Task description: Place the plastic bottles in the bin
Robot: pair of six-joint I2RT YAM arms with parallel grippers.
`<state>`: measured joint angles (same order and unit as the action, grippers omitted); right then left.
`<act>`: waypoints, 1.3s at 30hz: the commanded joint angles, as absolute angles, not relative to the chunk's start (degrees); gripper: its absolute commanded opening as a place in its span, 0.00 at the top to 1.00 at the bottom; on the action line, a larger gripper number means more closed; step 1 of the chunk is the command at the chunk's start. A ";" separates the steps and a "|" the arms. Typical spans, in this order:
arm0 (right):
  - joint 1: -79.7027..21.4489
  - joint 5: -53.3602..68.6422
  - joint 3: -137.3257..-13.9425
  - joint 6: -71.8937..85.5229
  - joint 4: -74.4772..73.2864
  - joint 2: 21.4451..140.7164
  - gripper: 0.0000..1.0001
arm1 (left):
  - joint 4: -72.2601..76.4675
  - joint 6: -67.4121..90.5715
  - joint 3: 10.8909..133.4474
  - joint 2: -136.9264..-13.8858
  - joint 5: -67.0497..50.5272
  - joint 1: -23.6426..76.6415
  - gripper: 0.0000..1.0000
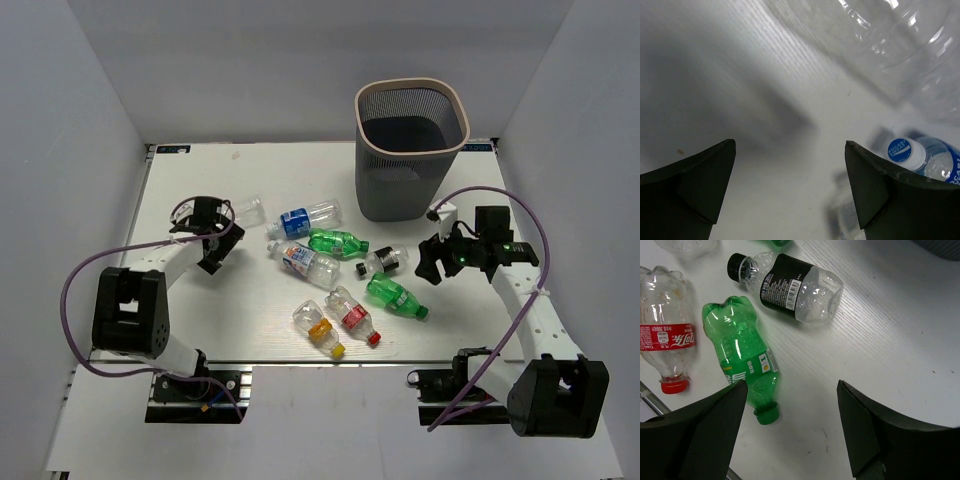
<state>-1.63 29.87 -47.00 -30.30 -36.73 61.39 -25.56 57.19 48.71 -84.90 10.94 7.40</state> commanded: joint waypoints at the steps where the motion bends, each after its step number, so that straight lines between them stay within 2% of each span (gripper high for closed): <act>1: -1.93 31.73 -46.50 -30.94 -37.27 60.21 0.22 | -19.43 58.97 50.89 -85.78 10.99 7.65 0.00; 5: -1.85 32.52 -46.14 -30.85 -37.44 60.47 0.20 | -21.97 60.12 56.67 -90.35 10.37 7.65 0.00; 12: -1.85 31.29 -44.74 -30.85 -36.30 60.73 0.20 | -12.92 56.35 57.82 -85.17 4.58 7.65 0.02; 17: -1.85 31.82 -44.56 -29.71 -35.51 61.96 0.20 | -19.41 38.69 73.10 -92.53 3.78 6.78 0.02; 18: -1.76 31.99 -44.65 -29.88 -35.07 62.31 0.20 | -24.64 36.67 76.00 -94.46 4.74 6.77 0.02; 22: -1.85 31.73 -45.88 -29.88 -35.07 63.46 0.19 | -38.30 25.87 93.11 -104.57 15.27 6.24 0.00; 25: -1.85 32.08 -46.49 -29.71 -35.16 64.33 0.19 | -42.79 23.12 99.03 -109.67 20.56 5.63 0.00; 39: -1.85 33.83 -43.07 -28.04 -31.73 64.42 0.19 | -42.62 24.95 94.31 -105.03 20.57 1.23 0.00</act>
